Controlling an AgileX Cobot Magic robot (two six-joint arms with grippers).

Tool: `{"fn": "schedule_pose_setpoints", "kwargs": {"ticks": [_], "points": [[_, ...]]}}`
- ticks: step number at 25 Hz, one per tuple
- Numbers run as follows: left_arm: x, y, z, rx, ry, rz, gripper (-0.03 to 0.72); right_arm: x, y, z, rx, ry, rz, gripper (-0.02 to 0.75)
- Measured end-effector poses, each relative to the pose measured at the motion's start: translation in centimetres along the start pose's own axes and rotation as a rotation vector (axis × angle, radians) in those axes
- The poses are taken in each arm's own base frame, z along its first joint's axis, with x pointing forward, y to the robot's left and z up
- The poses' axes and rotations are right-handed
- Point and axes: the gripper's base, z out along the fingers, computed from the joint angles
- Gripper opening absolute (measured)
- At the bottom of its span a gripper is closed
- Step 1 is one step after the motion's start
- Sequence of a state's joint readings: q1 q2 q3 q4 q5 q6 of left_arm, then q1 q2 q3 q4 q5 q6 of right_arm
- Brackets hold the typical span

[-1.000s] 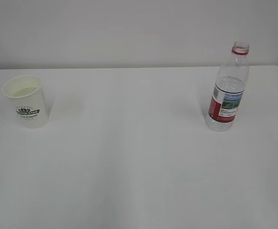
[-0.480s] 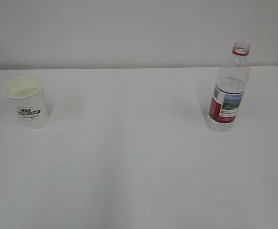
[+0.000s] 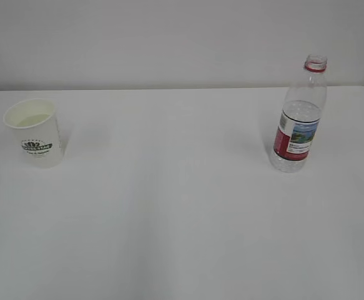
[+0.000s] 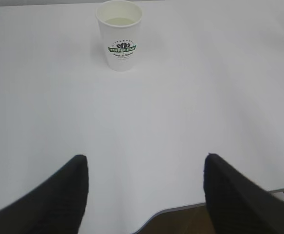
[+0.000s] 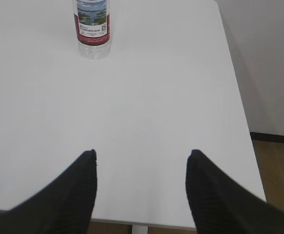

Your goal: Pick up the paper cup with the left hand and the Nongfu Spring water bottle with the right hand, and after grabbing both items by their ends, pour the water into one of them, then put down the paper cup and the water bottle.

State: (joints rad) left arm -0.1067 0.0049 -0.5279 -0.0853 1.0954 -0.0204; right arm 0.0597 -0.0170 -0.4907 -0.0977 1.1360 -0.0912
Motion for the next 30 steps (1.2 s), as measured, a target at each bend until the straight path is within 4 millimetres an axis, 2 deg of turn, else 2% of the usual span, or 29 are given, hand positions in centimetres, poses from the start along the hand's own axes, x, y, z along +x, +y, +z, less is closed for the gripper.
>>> {"fn": "schedule_pose_setpoints", "kwargs": {"ticks": [14,30], "points": [[-0.04,-0.1,0.09,-0.109,-0.011,-0.057,0.515,0.0,0.0,0.0,0.0,0.0,0.0,0.447],[-0.04,-0.1,0.09,-0.11,-0.011,-0.058,0.515,0.0,0.0,0.0,0.0,0.0,0.0,0.447]]}}
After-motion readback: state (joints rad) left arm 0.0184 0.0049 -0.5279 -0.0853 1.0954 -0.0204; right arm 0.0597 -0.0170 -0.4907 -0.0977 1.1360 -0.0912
